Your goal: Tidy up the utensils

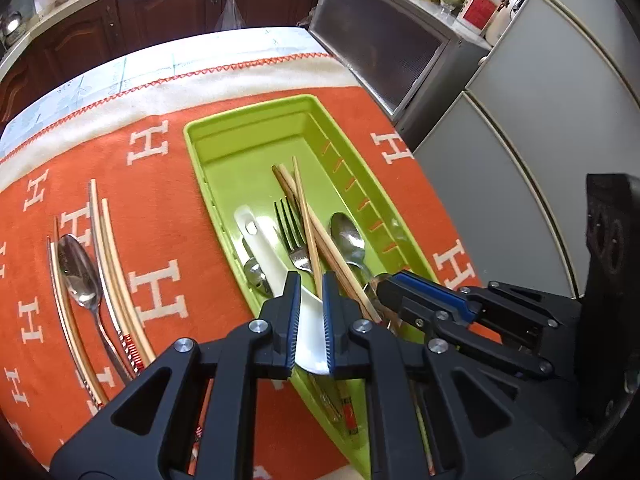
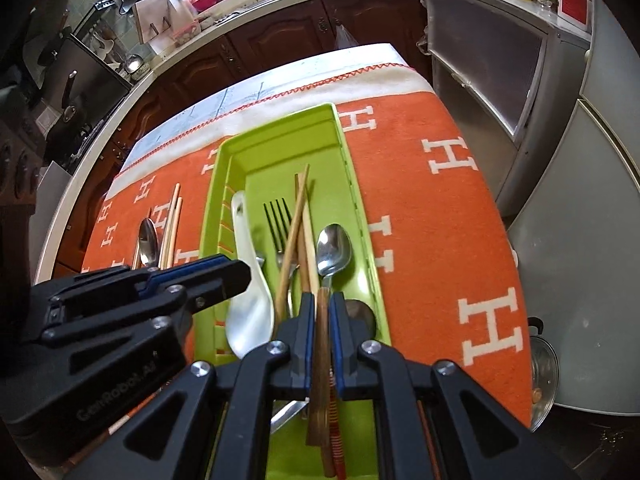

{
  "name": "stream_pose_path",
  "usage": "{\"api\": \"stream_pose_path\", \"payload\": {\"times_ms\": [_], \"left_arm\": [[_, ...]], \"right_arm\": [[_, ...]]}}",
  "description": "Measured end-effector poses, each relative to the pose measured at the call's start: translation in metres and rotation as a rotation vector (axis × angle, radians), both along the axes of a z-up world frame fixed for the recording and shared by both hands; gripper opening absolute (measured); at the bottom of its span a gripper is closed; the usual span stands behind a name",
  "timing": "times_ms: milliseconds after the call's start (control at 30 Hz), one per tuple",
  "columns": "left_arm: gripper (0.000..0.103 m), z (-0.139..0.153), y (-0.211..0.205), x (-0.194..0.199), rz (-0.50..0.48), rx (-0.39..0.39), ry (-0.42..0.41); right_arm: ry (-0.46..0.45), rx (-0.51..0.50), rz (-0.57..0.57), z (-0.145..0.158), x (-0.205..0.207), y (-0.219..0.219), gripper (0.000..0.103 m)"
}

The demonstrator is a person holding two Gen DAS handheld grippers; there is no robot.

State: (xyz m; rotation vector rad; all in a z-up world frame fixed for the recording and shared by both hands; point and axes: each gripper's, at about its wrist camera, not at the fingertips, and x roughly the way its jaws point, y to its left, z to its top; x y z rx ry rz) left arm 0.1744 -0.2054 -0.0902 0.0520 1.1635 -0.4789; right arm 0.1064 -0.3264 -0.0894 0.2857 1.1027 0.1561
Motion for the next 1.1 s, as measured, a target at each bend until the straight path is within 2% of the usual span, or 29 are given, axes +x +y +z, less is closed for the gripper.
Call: {"api": "stream_pose_path", "payload": {"times_ms": [567, 800, 1100], "left_arm": [[0.008, 0.028, 0.085, -0.052, 0.111, 0.061, -0.064], [0.013, 0.033, 0.122, -0.069, 0.17, 0.085, -0.09], [0.013, 0.033, 0.173, -0.081, 0.267, 0.111, -0.107]], "right_arm": [[-0.04, -0.039, 0.05, 0.03, -0.036, 0.038, 0.008], [-0.061, -0.067, 0.08, 0.044, -0.053, 0.059, 0.008], [-0.069, -0.086, 0.125, 0.053, -0.062, 0.089, 0.008]]}}
